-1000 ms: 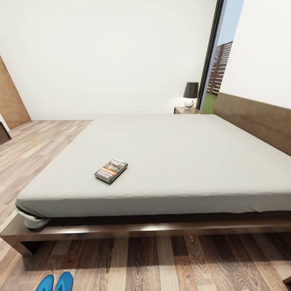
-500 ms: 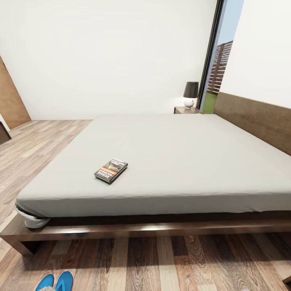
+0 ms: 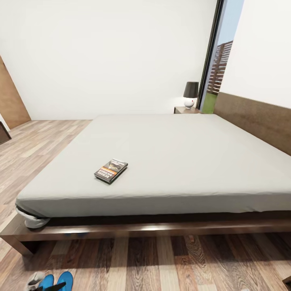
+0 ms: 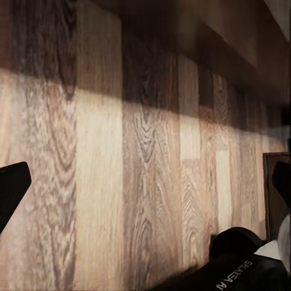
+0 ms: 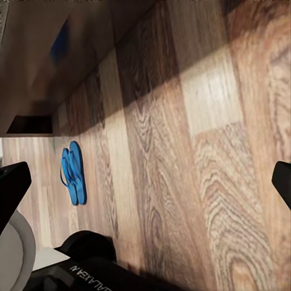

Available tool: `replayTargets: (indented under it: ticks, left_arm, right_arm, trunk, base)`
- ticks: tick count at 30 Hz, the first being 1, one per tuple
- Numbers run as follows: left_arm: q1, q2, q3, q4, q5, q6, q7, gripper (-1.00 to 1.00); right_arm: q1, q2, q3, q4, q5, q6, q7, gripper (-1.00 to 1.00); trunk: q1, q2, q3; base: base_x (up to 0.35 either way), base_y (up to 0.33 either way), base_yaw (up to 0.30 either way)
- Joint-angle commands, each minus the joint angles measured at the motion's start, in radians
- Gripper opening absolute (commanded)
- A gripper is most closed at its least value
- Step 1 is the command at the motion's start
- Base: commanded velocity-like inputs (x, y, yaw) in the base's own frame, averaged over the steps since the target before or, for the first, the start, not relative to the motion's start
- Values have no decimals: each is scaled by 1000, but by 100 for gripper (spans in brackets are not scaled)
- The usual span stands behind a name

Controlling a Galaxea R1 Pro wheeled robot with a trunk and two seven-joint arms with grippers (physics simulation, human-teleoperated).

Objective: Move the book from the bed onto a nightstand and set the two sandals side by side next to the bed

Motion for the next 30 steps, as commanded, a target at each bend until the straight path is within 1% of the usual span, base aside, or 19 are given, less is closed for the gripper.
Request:
replayTargets:
  ticks: [1,2,6,7,9,11,14,17,20,22,26,27,28,29,30]
  left_arm:
    - [0,2,11,-10,-5,15,-17,100]
    - [0,2,11,-10,-5,15,-17,100]
    - [0,20,32,-55,-4,49,-89,100]
    - [0,33,43,-84,-5,80,-128,100]
    - [0,47,59,-118,-5,120,-161,100]
    - [0,61,81,-161,-6,167,-183,100]
    - [0,78,129,-247,-6,254,-204,100]
    - [0,86,186,-369,-7,364,-214,100]
    - [0,89,231,-524,-10,492,-218,100]
    - [0,88,250,-630,-12,578,-219,100]
    - [0,86,275,-832,-11,737,-218,100]
    - [0,86,281,-877,-10,766,-217,100]
    - [0,86,281,-877,-10,766,-217,100]
    - [0,85,289,-918,-8,787,-215,100]
    - [0,85,307,-989,-7,816,-210,100]
  right_arm:
    - [-1,0,7,2,-11,10,5,100]
    - [-1,0,7,2,-11,10,5,100]
    - [-1,-1,6,2,-11,10,6,100]
    - [-1,-1,5,2,-11,9,6,100]
    - [-1,-2,5,2,-11,9,5,100]
    - [-2,-3,4,2,-11,9,5,100]
    - [-2,-3,4,2,-11,9,5,100]
    - [-2,-3,4,2,-11,9,5,100]
    - [-2,-3,4,2,-11,9,4,100]
    - [-2,-3,4,2,-11,9,3,100]
    - [-2,-3,3,2,-11,11,2,100]
    - [-2,-3,3,2,-11,11,2,100]
    - [-2,-3,3,2,-11,11,2,100]
    - [-1,-3,2,2,-11,11,2,100]
    - [-2,-3,2,2,-11,11,1,100]
  trunk:
    - [0,0,-1]
    - [0,0,-1]
    - [0,0,-1]
    - [0,0,-1]
    - [0,0,-1]
    - [0,0,-1]
    - [0,0,-1]
    - [0,0,-1]
    - [0,0,-1]
    - [0,0,-1]
    - [0,0,-1]
    - [0,0,-1]
    - [0,0,-1]
    - [0,0,-1]
    - [0,0,-1]
  base:
    - [0,0,0]
    - [0,0,0]
    - [0,0,0]
    - [0,0,0]
    - [0,0,0]
    - [0,0,0]
    - [0,0,0]
    - [0,0,0]
    - [0,0,0]
    - [0,0,0]
    - [0,0,0]
    - [0,0,0]
    - [0,0,0]
    - [0,0,0]
    - [0,0,0]
